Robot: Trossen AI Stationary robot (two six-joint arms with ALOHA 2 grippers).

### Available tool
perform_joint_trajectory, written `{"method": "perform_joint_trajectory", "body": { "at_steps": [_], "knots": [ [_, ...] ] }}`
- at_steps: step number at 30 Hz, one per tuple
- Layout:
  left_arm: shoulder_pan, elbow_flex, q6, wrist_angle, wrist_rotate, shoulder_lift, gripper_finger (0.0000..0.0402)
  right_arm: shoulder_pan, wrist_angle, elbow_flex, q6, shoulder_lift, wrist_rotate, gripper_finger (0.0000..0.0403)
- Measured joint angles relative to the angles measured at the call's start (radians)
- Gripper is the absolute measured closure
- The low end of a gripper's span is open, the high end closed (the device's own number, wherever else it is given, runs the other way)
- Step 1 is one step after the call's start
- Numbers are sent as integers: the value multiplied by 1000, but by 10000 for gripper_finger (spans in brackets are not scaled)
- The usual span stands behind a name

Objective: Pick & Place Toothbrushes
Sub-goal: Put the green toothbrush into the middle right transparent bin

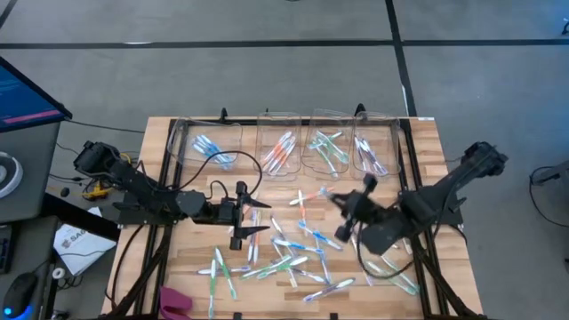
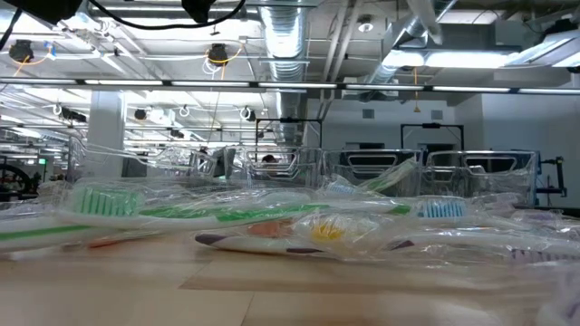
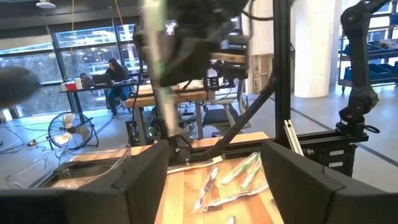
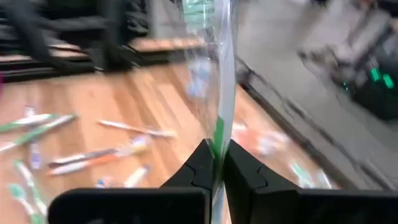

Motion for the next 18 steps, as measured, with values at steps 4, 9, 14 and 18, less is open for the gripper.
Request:
{"method": "perform_joint_trajectory", "body": {
  "at_steps": [4, 9, 14, 18],
  "knots": [
    [0, 0, 0, -1, 0, 0, 149, -85, -184, 0, 182, -54, -78, 394],
    [0, 0, 0, -2, 0, 0, 157, -289, -180, 0, 117, -93, -243, 394],
    [0, 0, 0, -2, 1, 0, 165, -570, -102, 0, -23, -92, -496, 394],
    [0, 0, 0, -2, 1, 0, 167, -791, -68, 0, -75, -45, -687, 394]
  ]
}}
